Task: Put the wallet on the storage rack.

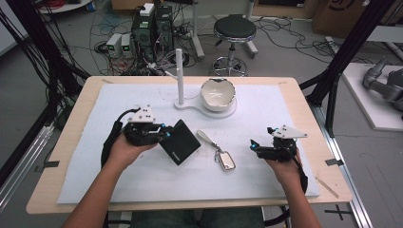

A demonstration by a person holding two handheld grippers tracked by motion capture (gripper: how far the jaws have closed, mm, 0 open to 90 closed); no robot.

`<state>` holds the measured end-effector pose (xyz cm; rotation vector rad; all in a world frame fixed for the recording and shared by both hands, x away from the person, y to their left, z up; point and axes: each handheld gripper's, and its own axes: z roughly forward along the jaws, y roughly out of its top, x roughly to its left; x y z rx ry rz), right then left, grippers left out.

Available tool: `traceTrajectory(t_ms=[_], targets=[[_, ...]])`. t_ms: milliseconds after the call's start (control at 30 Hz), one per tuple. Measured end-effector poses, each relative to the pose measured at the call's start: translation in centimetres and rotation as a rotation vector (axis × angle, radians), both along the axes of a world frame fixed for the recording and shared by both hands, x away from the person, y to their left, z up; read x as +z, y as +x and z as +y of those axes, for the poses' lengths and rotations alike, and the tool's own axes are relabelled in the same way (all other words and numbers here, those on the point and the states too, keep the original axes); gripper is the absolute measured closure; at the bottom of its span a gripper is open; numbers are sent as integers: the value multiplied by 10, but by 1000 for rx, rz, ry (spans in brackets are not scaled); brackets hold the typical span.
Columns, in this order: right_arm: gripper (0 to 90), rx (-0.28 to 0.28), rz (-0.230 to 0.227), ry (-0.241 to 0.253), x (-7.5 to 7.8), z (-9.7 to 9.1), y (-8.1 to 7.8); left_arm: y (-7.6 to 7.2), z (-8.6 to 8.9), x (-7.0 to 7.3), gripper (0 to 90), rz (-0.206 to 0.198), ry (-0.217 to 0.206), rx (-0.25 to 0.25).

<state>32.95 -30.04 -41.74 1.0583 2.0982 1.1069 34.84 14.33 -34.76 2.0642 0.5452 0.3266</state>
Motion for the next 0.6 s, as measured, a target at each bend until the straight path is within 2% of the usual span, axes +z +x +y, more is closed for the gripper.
traceTrajectory(t_ms=[200,333,500,600], targets=[[171,14,3,-2,-1,4,1,22,-14,34,820,-62,27,22],[171,16,1,2,-1,5,0,40,-22,53,819,-77,25,35],[171,19,5,8,-1,7,0,61,-35,73,819,-109,21,59],[171,18,6,14,0,8,-1,72,-44,80,819,-118,25,64]])
